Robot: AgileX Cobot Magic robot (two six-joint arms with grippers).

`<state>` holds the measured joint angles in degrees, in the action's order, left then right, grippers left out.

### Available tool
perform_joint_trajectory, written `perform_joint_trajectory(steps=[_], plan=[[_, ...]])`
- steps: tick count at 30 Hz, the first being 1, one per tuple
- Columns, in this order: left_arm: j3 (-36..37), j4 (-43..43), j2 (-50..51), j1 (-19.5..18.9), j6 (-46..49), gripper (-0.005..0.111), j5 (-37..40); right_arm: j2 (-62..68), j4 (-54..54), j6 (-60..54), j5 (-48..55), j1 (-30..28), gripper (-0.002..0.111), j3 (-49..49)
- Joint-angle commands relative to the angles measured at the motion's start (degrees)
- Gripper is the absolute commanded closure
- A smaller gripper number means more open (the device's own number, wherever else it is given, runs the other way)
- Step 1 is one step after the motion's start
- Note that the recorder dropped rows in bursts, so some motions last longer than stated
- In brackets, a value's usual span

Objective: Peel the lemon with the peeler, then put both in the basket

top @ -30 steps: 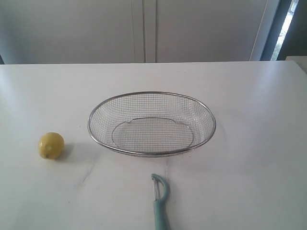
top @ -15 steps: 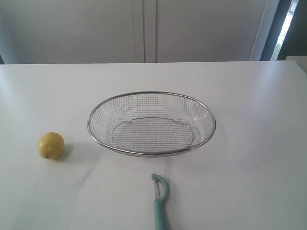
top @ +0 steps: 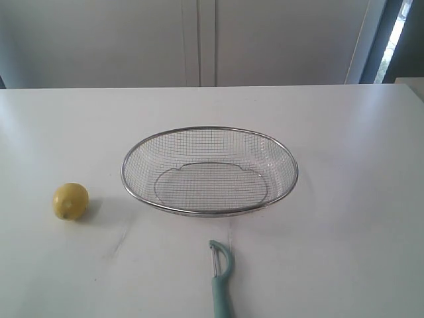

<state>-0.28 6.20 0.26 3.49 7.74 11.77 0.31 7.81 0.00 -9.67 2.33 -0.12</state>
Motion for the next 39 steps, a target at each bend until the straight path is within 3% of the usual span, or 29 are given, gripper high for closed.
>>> perform_joint_trajectory(steps=[1, 7, 14, 30, 39], plan=[[0.3, 0.1, -0.3, 0.0, 0.0, 0.107, 0.3, -0.3, -0.1, -4.9, -9.5, 0.1, 0.108, 0.1], [0.3, 0.1, -0.3, 0.0, 0.0, 0.107, 0.3, -0.3, -0.1, -11.8, -28.5, 0.1, 0.108, 0.1], [0.3, 0.1, -0.3, 0.0, 0.0, 0.107, 0.3, -0.3, -0.1, -11.8, -38.9, 0.1, 0.108, 0.1], [0.3, 0.1, -0.3, 0.0, 0.0, 0.107, 0.2, -0.3, 0.0, -11.4, -43.5, 0.1, 0.108, 0.1], [0.3, 0.1, -0.3, 0.0, 0.0, 0.107, 0.2, -0.3, 5.7, -11.3, -49.0, 0.1, 0.108, 0.1]])
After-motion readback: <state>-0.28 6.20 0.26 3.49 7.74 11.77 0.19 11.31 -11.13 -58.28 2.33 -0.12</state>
